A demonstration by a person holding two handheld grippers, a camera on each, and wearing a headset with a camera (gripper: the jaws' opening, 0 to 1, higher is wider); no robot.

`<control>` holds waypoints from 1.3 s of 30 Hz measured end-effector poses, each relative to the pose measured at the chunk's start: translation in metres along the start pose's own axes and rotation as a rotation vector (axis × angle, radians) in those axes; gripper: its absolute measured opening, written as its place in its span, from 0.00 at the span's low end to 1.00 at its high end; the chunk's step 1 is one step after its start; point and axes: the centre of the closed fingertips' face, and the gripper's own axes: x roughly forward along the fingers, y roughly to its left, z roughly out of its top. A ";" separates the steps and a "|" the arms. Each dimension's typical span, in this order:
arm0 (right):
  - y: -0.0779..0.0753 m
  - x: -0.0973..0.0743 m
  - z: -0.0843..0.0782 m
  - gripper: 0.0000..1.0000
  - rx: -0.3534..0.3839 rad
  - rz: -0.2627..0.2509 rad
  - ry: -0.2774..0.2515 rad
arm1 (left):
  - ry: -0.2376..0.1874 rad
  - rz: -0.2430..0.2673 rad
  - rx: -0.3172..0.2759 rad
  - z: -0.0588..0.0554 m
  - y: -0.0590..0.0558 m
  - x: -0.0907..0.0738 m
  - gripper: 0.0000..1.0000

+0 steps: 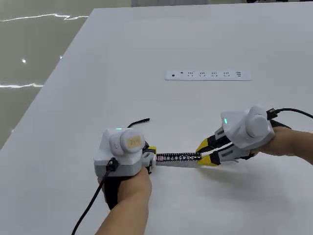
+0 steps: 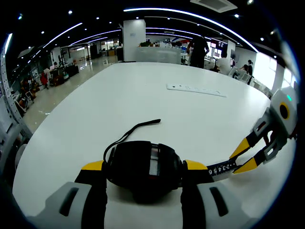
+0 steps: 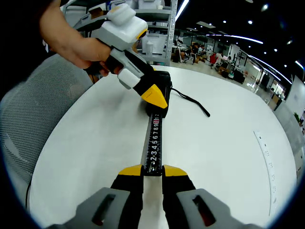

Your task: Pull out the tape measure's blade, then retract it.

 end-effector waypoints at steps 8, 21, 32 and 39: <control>0.001 0.003 0.000 0.14 0.000 0.000 0.000 | 0.000 -0.002 -0.002 -0.001 0.000 0.000 0.59; -0.001 0.005 0.002 0.14 -0.010 -0.005 0.007 | 0.000 -0.003 -0.004 -0.001 0.000 0.000 0.59; 0.001 0.008 0.006 0.14 -0.013 -0.009 0.007 | -0.001 -0.005 -0.005 0.000 0.000 0.000 0.59; 0.001 0.009 0.006 0.14 -0.015 -0.009 0.008 | -0.001 -0.007 -0.008 0.000 -0.001 -0.002 0.59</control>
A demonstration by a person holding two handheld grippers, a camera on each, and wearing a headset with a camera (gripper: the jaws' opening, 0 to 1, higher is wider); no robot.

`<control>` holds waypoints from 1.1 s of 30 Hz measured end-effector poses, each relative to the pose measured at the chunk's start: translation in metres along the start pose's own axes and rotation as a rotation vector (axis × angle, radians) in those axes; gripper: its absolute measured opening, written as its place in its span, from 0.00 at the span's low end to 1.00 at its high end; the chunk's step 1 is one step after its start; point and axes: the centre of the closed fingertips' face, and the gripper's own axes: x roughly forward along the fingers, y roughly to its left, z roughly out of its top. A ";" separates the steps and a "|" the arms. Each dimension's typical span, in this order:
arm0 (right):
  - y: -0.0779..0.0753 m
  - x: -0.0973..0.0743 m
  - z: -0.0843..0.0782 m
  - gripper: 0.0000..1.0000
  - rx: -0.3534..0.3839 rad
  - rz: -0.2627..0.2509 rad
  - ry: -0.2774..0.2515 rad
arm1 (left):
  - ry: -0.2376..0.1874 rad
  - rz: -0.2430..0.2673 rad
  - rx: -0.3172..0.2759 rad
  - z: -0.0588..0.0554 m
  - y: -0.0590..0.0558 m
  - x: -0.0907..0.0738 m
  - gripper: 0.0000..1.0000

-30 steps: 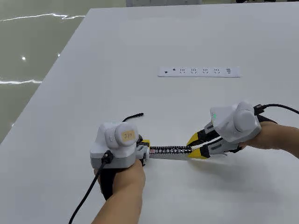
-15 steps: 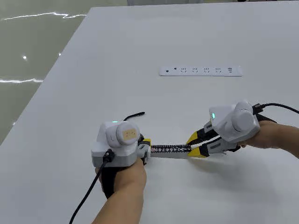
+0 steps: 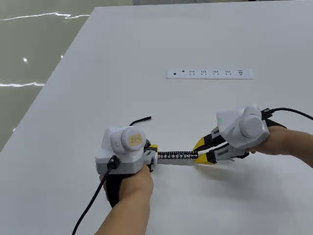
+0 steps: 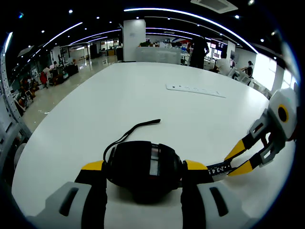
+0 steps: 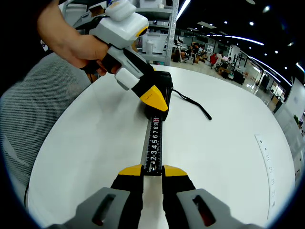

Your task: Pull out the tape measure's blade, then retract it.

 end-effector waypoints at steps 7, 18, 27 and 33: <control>0.000 0.002 0.002 0.14 0.000 -0.002 -0.002 | 0.001 -0.001 -0.001 0.000 0.000 0.001 0.59; -0.002 0.008 0.004 0.14 -0.001 0.000 -0.003 | 0.000 0.002 -0.004 0.000 0.000 0.001 0.59; 0.000 0.011 0.009 0.14 -0.001 0.004 -0.006 | 0.002 -0.003 -0.004 0.000 0.000 0.001 0.59; -0.002 0.014 0.009 0.14 -0.002 0.003 -0.007 | 0.004 -0.004 -0.005 0.000 0.000 0.001 0.59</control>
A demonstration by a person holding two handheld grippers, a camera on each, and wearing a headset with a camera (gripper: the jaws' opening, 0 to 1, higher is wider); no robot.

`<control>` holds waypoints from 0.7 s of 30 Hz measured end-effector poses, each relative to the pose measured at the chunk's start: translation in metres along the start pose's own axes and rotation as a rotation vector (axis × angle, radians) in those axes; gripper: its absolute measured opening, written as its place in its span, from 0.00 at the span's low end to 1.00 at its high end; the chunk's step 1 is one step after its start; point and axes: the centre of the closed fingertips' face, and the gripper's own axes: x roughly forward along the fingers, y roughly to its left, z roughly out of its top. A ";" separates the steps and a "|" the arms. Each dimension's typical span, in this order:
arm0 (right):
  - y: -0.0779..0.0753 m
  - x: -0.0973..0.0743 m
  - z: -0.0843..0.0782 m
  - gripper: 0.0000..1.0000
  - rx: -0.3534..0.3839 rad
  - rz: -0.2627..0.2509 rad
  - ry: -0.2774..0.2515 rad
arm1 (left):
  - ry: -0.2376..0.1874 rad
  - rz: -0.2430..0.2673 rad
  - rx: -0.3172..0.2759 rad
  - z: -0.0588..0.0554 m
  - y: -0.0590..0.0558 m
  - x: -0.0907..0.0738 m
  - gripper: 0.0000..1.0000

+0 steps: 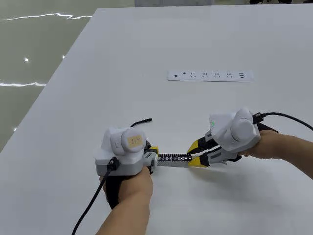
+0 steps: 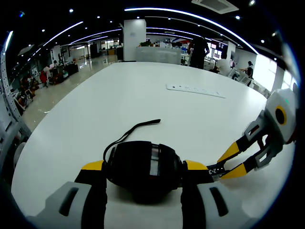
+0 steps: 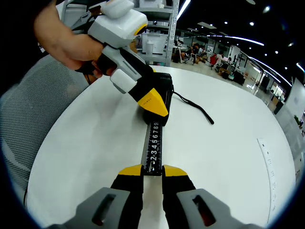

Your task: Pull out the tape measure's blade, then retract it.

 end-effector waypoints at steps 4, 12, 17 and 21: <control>0.001 0.000 0.003 0.14 -0.002 0.001 -0.002 | 0.001 -0.001 -0.004 0.001 0.001 0.001 0.59; 0.000 0.003 0.005 0.14 -0.006 0.003 -0.004 | 0.003 -0.001 -0.002 0.000 0.001 0.003 0.59; 0.002 0.004 0.006 0.14 -0.008 0.004 -0.003 | 0.004 -0.001 0.002 0.000 0.001 0.004 0.59; 0.000 0.006 0.006 0.14 -0.011 0.005 -0.003 | 0.004 -0.002 -0.003 -0.001 0.001 0.002 0.59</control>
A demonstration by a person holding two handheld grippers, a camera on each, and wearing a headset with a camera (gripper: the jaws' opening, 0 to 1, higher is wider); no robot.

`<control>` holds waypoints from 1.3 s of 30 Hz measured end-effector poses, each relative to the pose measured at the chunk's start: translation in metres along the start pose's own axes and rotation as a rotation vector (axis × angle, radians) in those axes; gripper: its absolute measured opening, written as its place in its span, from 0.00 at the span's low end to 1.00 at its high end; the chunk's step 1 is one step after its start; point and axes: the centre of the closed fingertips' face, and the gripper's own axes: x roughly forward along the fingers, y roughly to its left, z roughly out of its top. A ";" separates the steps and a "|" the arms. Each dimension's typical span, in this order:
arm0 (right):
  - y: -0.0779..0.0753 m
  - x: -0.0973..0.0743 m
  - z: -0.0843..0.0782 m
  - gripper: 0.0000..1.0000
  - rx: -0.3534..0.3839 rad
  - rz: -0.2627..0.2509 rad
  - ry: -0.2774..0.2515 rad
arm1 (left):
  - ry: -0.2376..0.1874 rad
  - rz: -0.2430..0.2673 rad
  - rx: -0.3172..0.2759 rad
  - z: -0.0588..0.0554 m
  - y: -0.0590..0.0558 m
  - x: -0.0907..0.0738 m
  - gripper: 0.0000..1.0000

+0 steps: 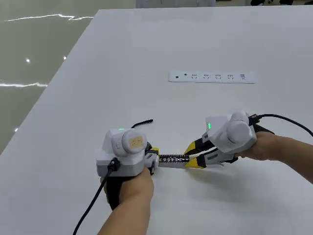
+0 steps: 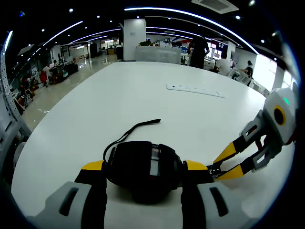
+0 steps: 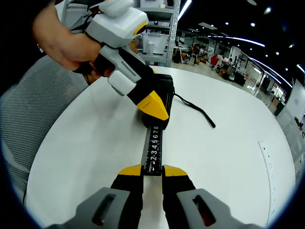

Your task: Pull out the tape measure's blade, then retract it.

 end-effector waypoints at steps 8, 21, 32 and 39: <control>-0.001 0.003 0.003 0.14 -0.003 -0.003 -0.003 | -0.002 -0.003 -0.011 0.001 0.000 -0.003 0.59; 0.000 0.005 0.008 0.14 -0.005 -0.004 0.001 | -0.007 -0.009 -0.020 0.002 0.000 -0.004 0.59; -0.001 0.007 0.008 0.14 -0.004 -0.010 0.004 | -0.005 -0.015 -0.027 0.002 0.001 -0.004 0.59; -0.002 0.009 0.008 0.14 -0.006 -0.014 0.005 | -0.008 -0.019 -0.037 0.001 0.004 -0.001 0.59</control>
